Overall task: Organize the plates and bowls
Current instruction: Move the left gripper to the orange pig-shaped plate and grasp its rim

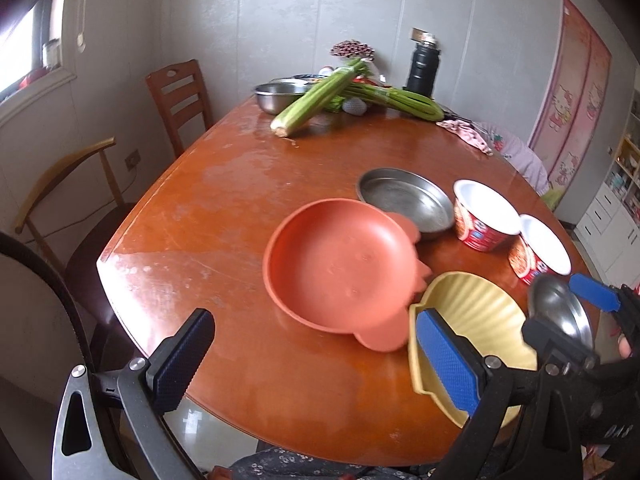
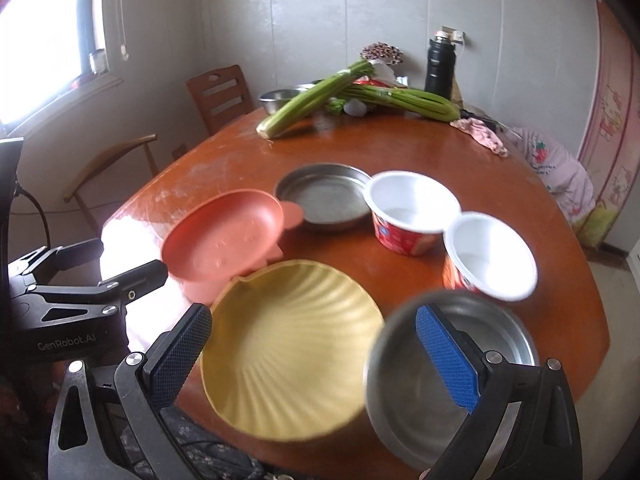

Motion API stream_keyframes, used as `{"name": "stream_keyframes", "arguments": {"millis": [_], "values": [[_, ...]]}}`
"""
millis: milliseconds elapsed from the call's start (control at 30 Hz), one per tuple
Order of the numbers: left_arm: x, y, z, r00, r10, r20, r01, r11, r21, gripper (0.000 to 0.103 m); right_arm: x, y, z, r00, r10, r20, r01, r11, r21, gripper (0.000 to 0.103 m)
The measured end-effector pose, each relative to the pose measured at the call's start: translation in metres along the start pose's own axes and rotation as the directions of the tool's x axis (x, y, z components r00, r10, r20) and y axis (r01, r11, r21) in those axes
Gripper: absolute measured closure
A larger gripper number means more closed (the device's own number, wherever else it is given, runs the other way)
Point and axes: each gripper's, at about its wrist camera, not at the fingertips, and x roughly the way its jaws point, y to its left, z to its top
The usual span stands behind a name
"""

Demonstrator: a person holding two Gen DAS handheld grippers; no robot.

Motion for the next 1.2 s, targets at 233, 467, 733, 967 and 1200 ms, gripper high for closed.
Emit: {"name": "stream_keyframes", "arguments": {"millis": [233,467,733,967,1200], "values": [[0.023,0.026,0.008,0.997,-0.011,-0.077,0.007,0.998,-0.057,0.002,0.03,0.014,0.031,0.998,0.038,-0.047,-0.039,0.999,-0.016,0.001],[0.049,0.045,0.018,0.99,-0.009,-0.143,-0.005,0.995,-0.104,0.002,0.076,0.024,0.045,0.988,-0.007,-0.157,0.0,0.999,-0.049,0.001],[0.079,0.049,0.024,0.978,-0.015,-0.21,-0.009,0.994,-0.11,0.004,0.116,0.024,0.05,0.973,-0.037,-0.227,0.029,0.999,-0.039,0.006],[0.086,0.044,0.025,0.975,-0.031,-0.222,0.009,0.995,-0.102,0.015,0.138,0.028,0.05,0.961,-0.008,-0.276,-0.002,0.999,-0.035,0.037],[0.092,0.036,0.027,0.97,-0.074,-0.233,0.051,0.993,-0.106,0.039,0.145,0.035,0.047,0.957,0.013,-0.289,-0.03,0.998,-0.056,0.045]]}}
